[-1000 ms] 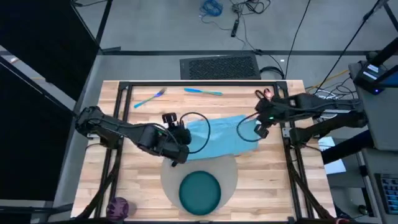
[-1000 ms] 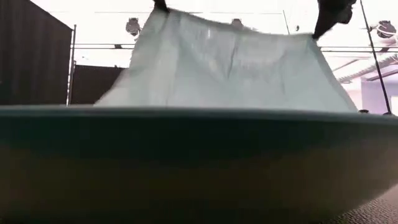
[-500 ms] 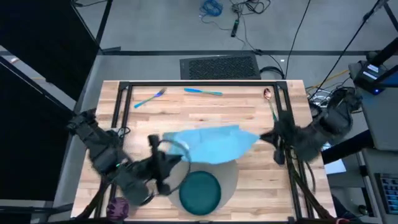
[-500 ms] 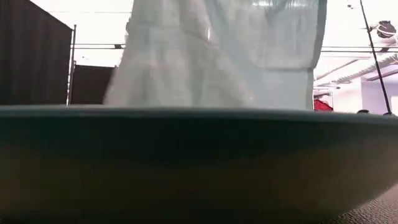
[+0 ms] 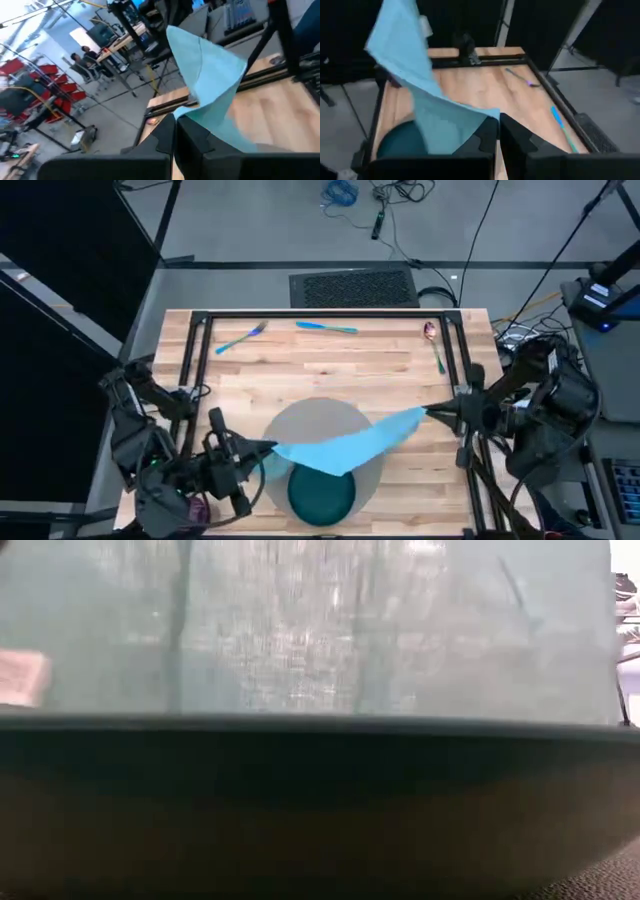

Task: Set table place
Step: Fold the blue napkin

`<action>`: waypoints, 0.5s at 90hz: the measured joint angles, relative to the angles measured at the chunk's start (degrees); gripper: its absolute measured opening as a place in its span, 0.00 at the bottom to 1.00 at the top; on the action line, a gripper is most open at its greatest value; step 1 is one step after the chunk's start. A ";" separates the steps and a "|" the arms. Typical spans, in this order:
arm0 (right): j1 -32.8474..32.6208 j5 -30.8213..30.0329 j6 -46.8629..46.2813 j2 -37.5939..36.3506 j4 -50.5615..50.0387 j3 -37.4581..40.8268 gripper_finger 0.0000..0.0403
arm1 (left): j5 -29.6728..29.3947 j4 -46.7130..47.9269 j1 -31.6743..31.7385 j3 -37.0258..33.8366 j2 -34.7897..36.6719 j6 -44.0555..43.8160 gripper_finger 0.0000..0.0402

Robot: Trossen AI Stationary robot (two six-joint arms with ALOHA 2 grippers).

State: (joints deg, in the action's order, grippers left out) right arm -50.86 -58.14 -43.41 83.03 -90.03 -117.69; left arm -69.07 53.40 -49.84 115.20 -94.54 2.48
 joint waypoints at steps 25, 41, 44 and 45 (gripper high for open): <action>18.89 5.67 9.38 -5.79 0.01 4.28 0.00 | 4.71 28.63 9.82 0.12 0.02 -22.69 0.00; 34.29 10.84 14.88 -10.53 1.79 13.71 0.00 | 6.75 36.49 16.65 -1.46 0.13 -28.61 0.00; 37.05 12.55 16.67 -11.67 3.95 16.35 0.00 | 7.25 36.57 17.73 -1.60 0.13 -27.49 0.00; 37.94 13.19 17.38 -12.05 4.81 17.25 0.00 | 7.39 36.59 18.09 -1.60 0.13 -27.36 0.00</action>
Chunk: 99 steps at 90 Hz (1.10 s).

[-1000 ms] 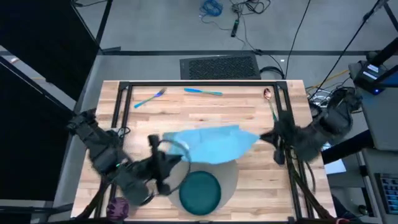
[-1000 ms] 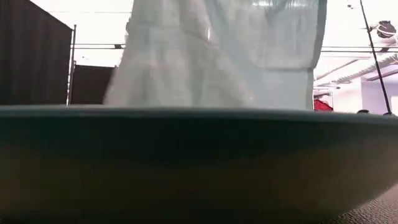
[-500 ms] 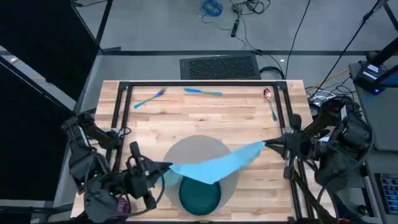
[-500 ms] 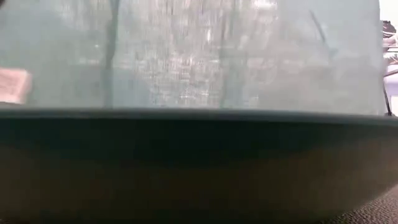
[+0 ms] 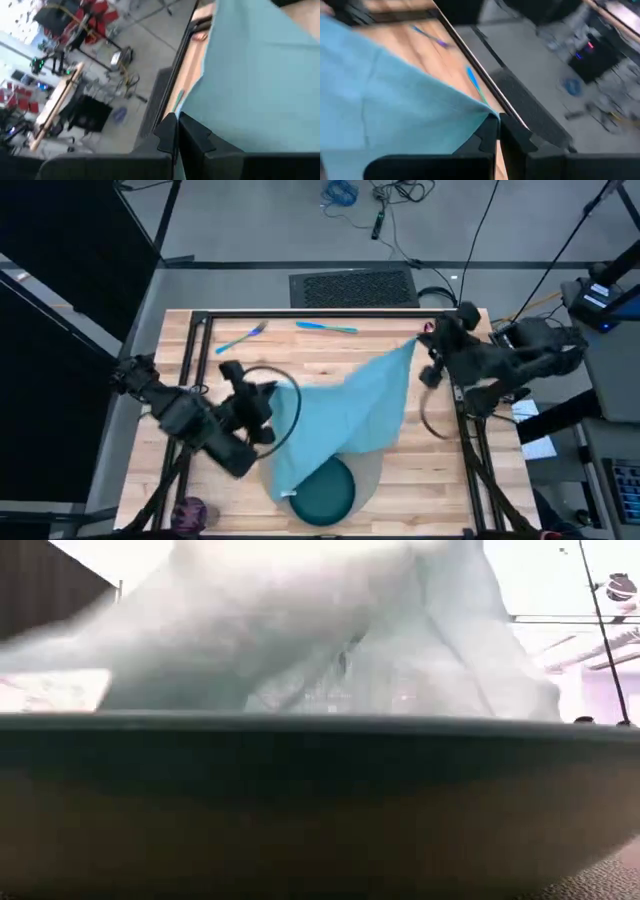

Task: Set table place
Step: Fold the blue napkin

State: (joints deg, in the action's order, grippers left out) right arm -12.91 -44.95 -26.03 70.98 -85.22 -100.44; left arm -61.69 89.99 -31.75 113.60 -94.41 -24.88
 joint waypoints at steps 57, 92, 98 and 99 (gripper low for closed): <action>40.92 39.23 26.47 -0.67 35.90 28.55 0.00 | 8.79 -2.46 20.66 -12.46 0.00 7.40 0.00; 46.21 41.08 27.79 2.76 37.01 28.97 0.00 | 13.85 -15.96 30.23 -26.02 -0.02 15.99 0.00; 46.34 40.99 27.62 2.76 35.40 28.97 0.00 | 14.89 -16.36 30.99 -26.12 -0.02 16.60 0.00; 46.35 40.95 27.55 2.76 35.10 28.97 0.00 | 14.90 -16.45 31.13 -26.12 -0.02 16.79 0.00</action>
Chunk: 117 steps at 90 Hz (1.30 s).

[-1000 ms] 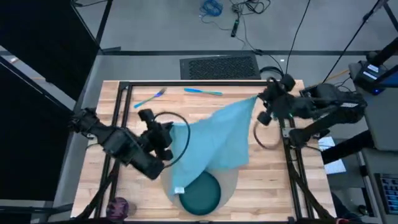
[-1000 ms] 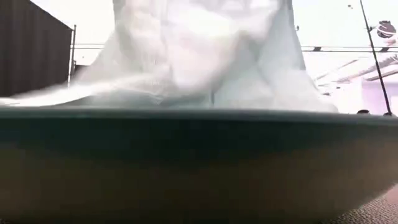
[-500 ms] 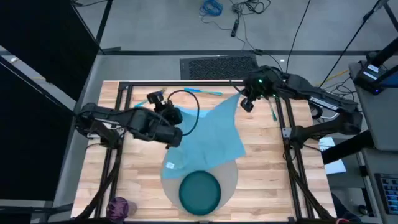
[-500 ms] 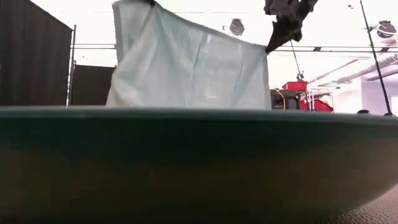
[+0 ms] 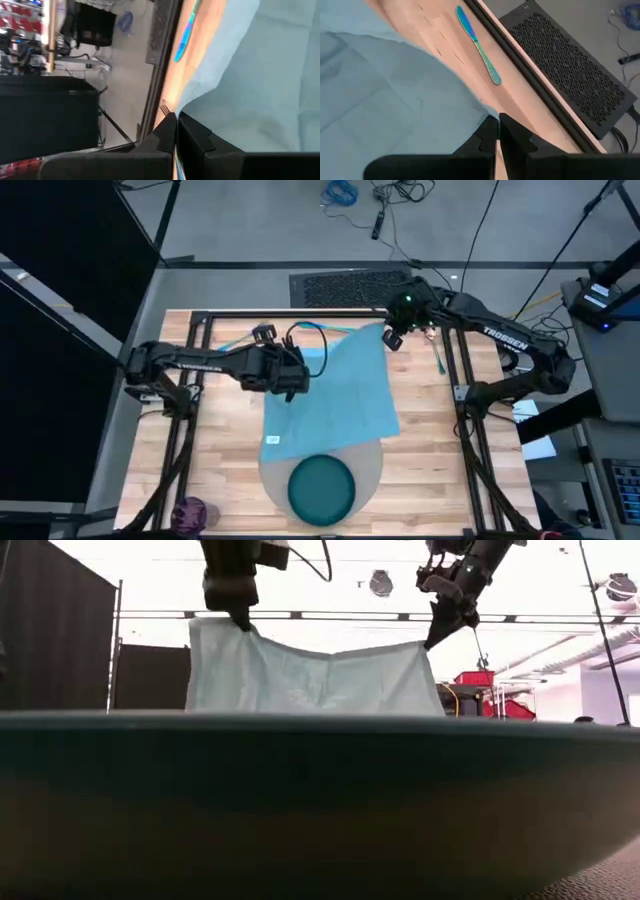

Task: Set table place
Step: Fold the blue napkin

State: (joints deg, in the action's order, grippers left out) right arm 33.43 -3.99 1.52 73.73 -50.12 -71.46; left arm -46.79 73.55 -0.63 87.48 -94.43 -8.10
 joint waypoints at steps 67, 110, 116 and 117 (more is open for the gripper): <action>-0.17 -3.03 -3.63 -5.53 -8.42 -0.02 0.00 | 4.75 -4.25 1.30 0.00 0.00 4.34 0.00; -6.66 1.48 -10.12 -6.20 -11.77 10.34 0.00 | 16.43 -4.05 -2.52 0.02 0.00 3.84 0.00; -8.42 2.61 -11.82 -6.89 -12.06 11.70 0.00 | 17.63 -4.05 -3.55 0.02 -0.01 2.62 0.00; -8.73 2.86 -12.14 -7.03 -12.04 11.92 0.00 | 17.90 -4.05 -3.73 0.02 -0.02 2.45 0.00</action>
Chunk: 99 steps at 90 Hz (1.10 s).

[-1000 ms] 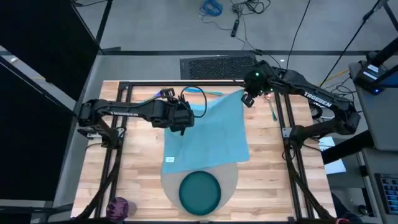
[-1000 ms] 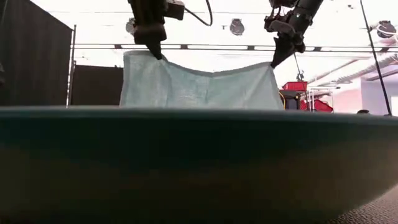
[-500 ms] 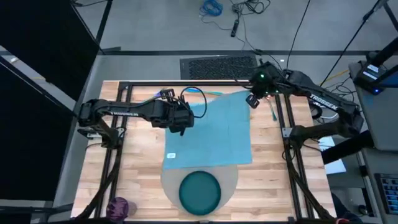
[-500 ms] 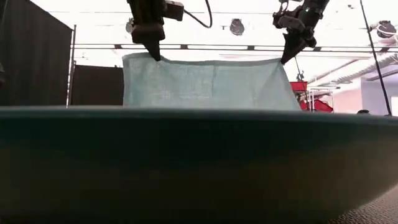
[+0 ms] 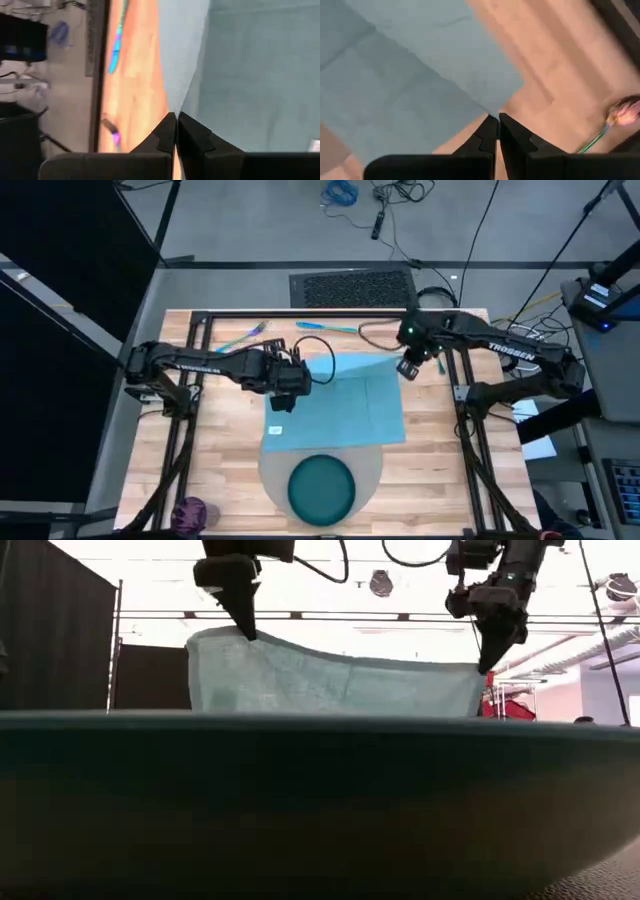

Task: Set table place
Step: Fold the blue napkin

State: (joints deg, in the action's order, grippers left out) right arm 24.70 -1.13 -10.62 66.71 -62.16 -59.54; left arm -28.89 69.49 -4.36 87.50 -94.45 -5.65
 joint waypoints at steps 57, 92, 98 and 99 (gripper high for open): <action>-21.96 2.82 -22.20 -3.94 1.85 7.33 0.00 | 3.35 -4.20 -7.95 -9.64 -0.80 -7.46 0.00; -30.82 2.04 -31.96 -3.94 2.30 7.86 0.00 | 6.41 -2.95 -11.39 -9.66 -0.68 -8.53 0.00; -31.84 1.25 -33.11 -3.94 2.28 7.86 0.00 | 6.43 -3.67 -12.26 -9.66 -0.68 -8.99 0.00; -31.97 1.24 -33.24 -3.94 2.27 7.86 0.00 | 6.43 -3.85 -12.44 -9.66 -0.68 -9.04 0.00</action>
State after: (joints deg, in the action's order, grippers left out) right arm -7.27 0.11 -43.85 62.76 -59.89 -51.68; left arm -22.46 65.65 -16.80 77.84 -95.13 -14.68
